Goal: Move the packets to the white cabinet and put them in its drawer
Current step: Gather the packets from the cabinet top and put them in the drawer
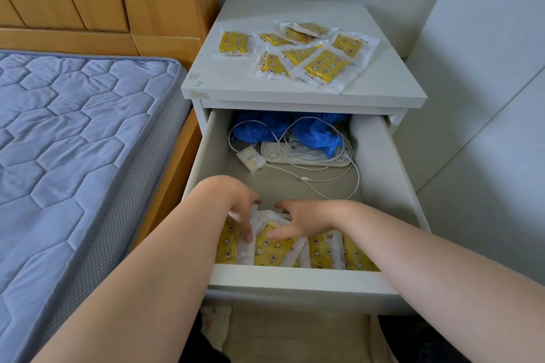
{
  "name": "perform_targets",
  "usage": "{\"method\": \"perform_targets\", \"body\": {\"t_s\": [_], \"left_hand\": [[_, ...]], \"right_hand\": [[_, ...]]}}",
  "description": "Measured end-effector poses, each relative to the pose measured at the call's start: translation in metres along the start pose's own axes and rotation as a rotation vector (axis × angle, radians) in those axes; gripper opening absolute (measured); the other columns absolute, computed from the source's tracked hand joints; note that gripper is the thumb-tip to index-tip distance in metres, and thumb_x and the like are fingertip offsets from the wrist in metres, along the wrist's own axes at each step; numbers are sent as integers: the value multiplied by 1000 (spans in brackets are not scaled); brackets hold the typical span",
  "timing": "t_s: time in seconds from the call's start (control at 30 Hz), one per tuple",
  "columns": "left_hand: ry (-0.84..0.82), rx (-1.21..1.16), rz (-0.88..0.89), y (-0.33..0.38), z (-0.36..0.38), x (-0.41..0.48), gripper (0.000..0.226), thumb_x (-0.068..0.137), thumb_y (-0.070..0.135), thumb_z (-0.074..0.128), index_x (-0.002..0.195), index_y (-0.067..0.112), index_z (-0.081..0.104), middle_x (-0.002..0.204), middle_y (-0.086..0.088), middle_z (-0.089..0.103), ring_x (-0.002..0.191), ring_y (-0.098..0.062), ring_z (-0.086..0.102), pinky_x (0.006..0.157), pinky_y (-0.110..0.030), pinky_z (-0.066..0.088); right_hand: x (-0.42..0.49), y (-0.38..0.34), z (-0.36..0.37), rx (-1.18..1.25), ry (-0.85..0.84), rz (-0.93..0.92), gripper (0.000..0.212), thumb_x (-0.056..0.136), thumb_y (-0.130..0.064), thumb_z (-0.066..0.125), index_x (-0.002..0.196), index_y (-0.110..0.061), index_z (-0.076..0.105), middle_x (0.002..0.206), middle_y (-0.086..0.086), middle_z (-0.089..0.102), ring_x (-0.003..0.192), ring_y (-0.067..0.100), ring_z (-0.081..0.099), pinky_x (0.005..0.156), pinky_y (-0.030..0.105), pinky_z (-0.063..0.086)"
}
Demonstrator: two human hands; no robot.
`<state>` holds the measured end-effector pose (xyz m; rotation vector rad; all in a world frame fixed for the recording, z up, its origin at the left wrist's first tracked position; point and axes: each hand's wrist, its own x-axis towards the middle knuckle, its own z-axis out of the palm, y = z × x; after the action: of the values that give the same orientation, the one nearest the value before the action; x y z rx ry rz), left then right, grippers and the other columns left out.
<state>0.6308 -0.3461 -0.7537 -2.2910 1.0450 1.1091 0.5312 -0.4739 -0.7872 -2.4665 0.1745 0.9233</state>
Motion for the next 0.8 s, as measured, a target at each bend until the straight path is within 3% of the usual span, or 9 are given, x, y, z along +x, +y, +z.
{"method": "perform_targets", "body": {"t_s": [0.1, 0.33, 0.5, 0.6, 0.8], "left_hand": [[76, 36, 30, 4, -4, 0, 91, 79, 37, 75, 151, 26, 21, 151, 0, 36, 134, -25, 40, 107, -37, 38], [210, -8, 62, 8, -15, -1, 79, 84, 31, 71, 150, 23, 27, 149, -3, 40, 132, -24, 42, 107, -36, 38], [496, -180, 115, 6, -23, -1, 54, 91, 27, 61, 141, 22, 43, 138, -3, 50, 122, -22, 50, 97, -33, 41], [732, -254, 146, 10, -31, -5, 37, 93, 26, 54, 130, 22, 55, 124, -1, 61, 107, -21, 57, 84, -30, 45], [1003, -361, 159, 17, -49, -19, 28, 94, 19, 48, 118, 23, 63, 113, 3, 66, 98, -18, 59, 82, -30, 50]], "right_hand": [[-2, 9, -10, 66, 87, 32, 82, 84, -66, 50, 149, -21, 27, 151, 2, 37, 133, 20, 42, 109, 37, 35], [-4, 21, -23, 100, 304, 49, 52, 91, -44, 56, 135, -15, 51, 135, 3, 54, 121, 19, 52, 102, 32, 41], [-7, 21, -30, 190, 625, 68, 20, 92, -26, 53, 107, -19, 64, 110, -1, 65, 100, 16, 60, 89, 32, 49], [-14, 19, -36, 175, 827, 56, 19, 90, -21, 50, 103, -17, 64, 109, -1, 63, 101, 17, 58, 86, 33, 48], [-23, 13, -40, 320, 1132, -21, 19, 89, -16, 53, 104, -14, 63, 105, -3, 57, 100, 14, 53, 80, 27, 42]]}}
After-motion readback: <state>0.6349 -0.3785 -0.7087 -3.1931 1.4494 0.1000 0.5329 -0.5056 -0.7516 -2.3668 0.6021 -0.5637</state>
